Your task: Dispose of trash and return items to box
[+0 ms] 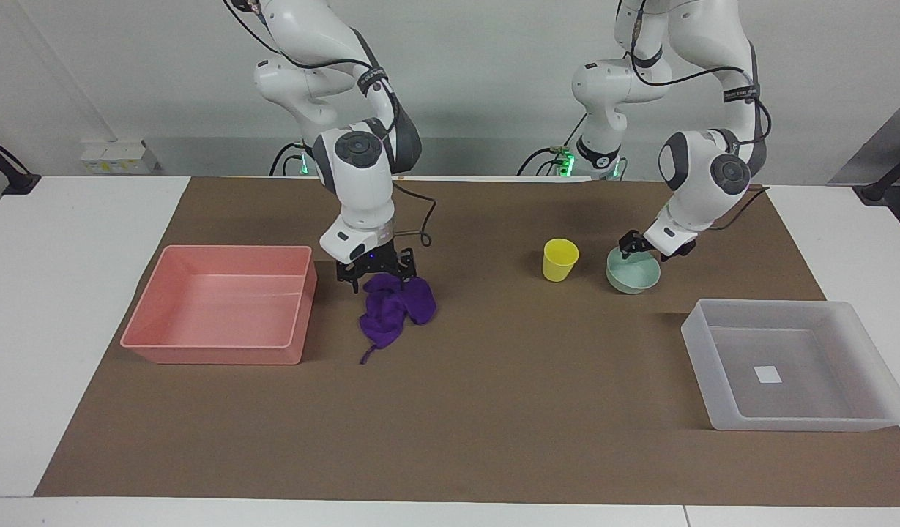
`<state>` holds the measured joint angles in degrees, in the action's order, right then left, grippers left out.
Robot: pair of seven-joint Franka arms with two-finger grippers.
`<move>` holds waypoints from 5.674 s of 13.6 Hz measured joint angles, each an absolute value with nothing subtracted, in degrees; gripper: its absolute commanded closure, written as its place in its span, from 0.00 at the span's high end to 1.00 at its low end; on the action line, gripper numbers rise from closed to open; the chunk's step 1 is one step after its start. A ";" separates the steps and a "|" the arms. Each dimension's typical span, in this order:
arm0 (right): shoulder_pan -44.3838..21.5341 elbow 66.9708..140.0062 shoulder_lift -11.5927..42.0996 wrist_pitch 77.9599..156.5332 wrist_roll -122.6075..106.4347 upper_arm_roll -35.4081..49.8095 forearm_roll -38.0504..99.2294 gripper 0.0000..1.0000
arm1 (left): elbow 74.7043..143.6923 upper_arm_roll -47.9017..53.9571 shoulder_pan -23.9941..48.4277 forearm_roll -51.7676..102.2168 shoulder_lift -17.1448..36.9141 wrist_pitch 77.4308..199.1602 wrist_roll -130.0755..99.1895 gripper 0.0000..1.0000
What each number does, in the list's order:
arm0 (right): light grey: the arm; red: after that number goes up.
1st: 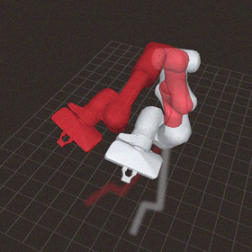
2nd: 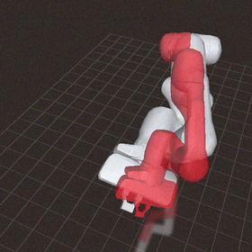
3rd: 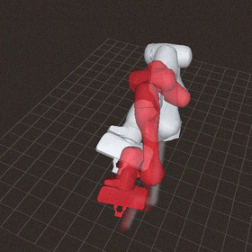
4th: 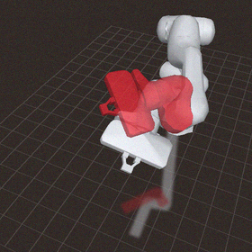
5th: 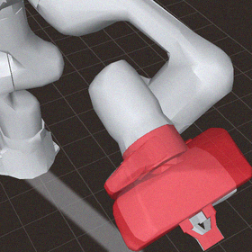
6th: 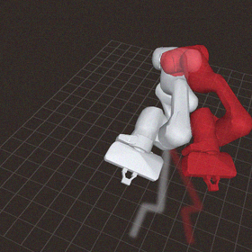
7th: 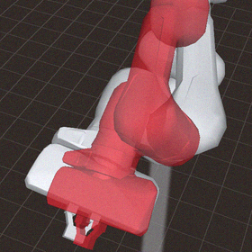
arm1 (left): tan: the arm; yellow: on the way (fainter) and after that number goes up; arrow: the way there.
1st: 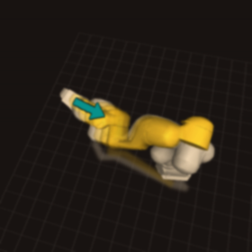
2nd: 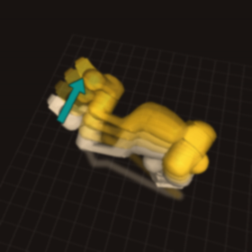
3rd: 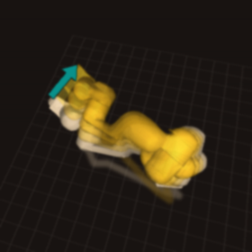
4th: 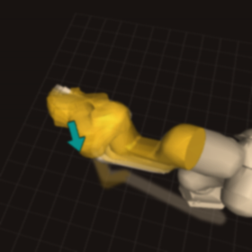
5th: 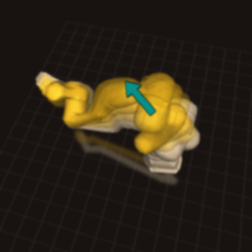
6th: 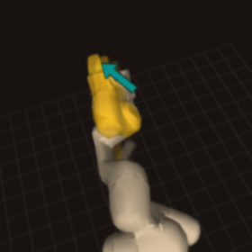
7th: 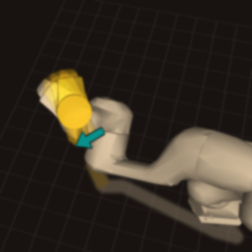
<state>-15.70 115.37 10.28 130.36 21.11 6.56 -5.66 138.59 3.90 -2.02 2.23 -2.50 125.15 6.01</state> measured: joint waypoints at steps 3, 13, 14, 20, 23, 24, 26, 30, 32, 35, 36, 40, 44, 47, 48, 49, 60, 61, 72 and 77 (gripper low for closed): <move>-16.11 117.81 10.16 133.88 21.38 6.56 -5.66 1.00 | 138.41 3.90 -2.78 2.80 -2.45 125.19 5.78 0.00; -16.63 125.55 11.23 146.28 23.51 6.56 -5.66 1.00 | 125.40 3.87 -4.98 4.68 -2.19 108.61 4.22 0.00; -16.98 126.02 11.63 147.80 23.95 6.57 -5.66 1.00 | 121.94 3.86 -5.33 4.69 -2.20 105.22 3.88 0.00; -17.41 127.22 12.37 150.03 25.32 6.53 -6.61 0.00 | 97.88 3.68 -13.52 4.19 5.71 95.53 4.19 0.00; -17.39 127.07 11.09 147.92 27.18 6.30 -7.34 0.00 | 90.70 3.65 -15.18 1.66 15.00 100.23 4.11 0.00; -17.27 126.86 9.89 145.99 27.63 6.12 -7.52 0.00 | 89.35 3.63 -15.83 1.10 17.75 103.98 4.06 0.00; -16.43 125.97 6.13 140.83 27.68 5.83 -7.81 0.00 | 88.00 3.61 -17.99 1.05 22.09 112.22 4.15 0.00; -11.83 123.67 -2.71 131.73 27.68 5.51 -7.97 0.00 | 87.48 3.86 -19.09 1.05 26.92 119.85 4.17 0.00; -8.50 123.54 -6.38 128.60 27.59 5.43 -8.10 0.00 | 87.44 4.05 -19.07 1.05 28.64 120.22 4.18 0.00; -4.03 123.55 -9.53 125.29 27.22 5.33 -8.16 0.00 | 87.44 4.10 -19.07 1.05 31.25 120.46 4.20 0.79; -2.57 123.56 -9.87 124.61 27.22 5.29 -8.16 0.00 | 87.38 4.13 -19.06 1.05 31.71 120.67 4.23 1.00; 4.12 124.01 -9.68 123.67 26.49 5.09 -7.03 0.00 | 85.65 4.87 -18.70 1.05 31.55 120.91 4.21 1.00; 7.90 124.41 -7.73 123.64 26.41 5.03 -6.51 0.41 | 82.63 5.23 -17.41 1.00 27.44 119.25 4.21 1.00; 8.28 124.39 -7.09 123.64 26.40 5.05 -6.36 0.96 | 82.55 5.36 -13.74 1.00 21.55 109.18 3.91 1.00; 8.28 124.33 -7.09 123.64 26.40 5.10 -6.34 1.00 | 82.56 5.40 -12.18 1.00 19.89 105.17 3.02 1.00; 8.28 124.21 -7.09 123.64 26.40 5.14 -6.32 1.00 | 82.63 5.50 -10.53 1.00 18.46 101.03 1.58 1.00; 5.71 103.65 -5.77 100.64 15.86 6.28 -5.46 1.00 | 126.10 6.29 16.39 6.67 -3.82 117.67 -6.77 1.00; 4.88 101.02 -5.15 97.90 15.77 6.31 -4.48 1.00 | 131.05 6.30 17.23 6.71 -4.57 122.93 -6.77 1.00; 3.95 94.37 -2.03 92.41 11.89 7.24 -1.30 1.00 | 135.65 5.02 17.00 6.78 -3.71 128.59 -7.67 0.00; 4.16 94.37 -2.03 92.41 11.76 7.13 -1.30 1.00 | 132.31 4.95 16.99 6.79 -3.20 126.13 -11.64 0.00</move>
<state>4.16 94.37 -2.03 92.41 11.76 7.13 -1.30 132.31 4.95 16.99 6.79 -3.20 126.13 -11.64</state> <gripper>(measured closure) 0.000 0.974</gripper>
